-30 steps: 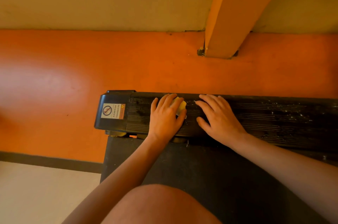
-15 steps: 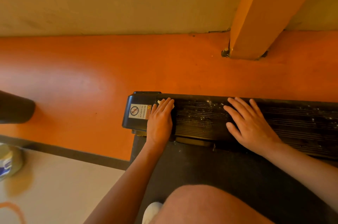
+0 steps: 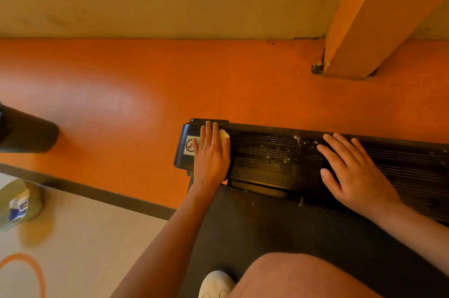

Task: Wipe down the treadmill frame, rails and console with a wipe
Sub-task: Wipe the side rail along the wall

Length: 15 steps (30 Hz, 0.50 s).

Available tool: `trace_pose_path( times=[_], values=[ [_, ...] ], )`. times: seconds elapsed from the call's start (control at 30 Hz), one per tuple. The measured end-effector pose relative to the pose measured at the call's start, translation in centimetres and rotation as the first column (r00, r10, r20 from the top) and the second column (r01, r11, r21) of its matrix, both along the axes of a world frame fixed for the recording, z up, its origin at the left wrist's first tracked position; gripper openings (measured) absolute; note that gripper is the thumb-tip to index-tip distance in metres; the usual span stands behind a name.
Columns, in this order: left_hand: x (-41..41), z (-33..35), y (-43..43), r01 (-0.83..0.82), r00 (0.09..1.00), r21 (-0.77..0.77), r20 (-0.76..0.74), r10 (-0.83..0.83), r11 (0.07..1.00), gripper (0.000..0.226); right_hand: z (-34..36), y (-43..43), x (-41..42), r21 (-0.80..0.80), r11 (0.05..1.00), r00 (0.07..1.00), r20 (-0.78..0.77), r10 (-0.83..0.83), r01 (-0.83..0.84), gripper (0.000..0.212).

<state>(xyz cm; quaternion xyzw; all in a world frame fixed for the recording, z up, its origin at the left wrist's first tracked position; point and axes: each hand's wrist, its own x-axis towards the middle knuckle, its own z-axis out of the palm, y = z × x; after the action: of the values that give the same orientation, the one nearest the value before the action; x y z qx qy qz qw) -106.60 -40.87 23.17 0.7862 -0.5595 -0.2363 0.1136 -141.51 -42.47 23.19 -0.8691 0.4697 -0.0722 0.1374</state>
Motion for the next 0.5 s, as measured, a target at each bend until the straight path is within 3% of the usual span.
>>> trace_pose_path(
  times=[0.3,0.5],
  values=[
    [4.1,-1.2,-1.4,0.091,0.996,-0.101,0.031,-0.088,0.991,0.054,0.1,0.0,0.1,-0.004,1.0,1.0,-0.009,0.001,-0.001,0.059],
    [6.0,-1.4,-1.9,0.122,0.991,-0.063,0.057,-0.118,0.991,0.055,0.1,0.1,0.1,-0.003,1.0,1.0,0.007,0.002,-0.002,0.058]
  ],
)
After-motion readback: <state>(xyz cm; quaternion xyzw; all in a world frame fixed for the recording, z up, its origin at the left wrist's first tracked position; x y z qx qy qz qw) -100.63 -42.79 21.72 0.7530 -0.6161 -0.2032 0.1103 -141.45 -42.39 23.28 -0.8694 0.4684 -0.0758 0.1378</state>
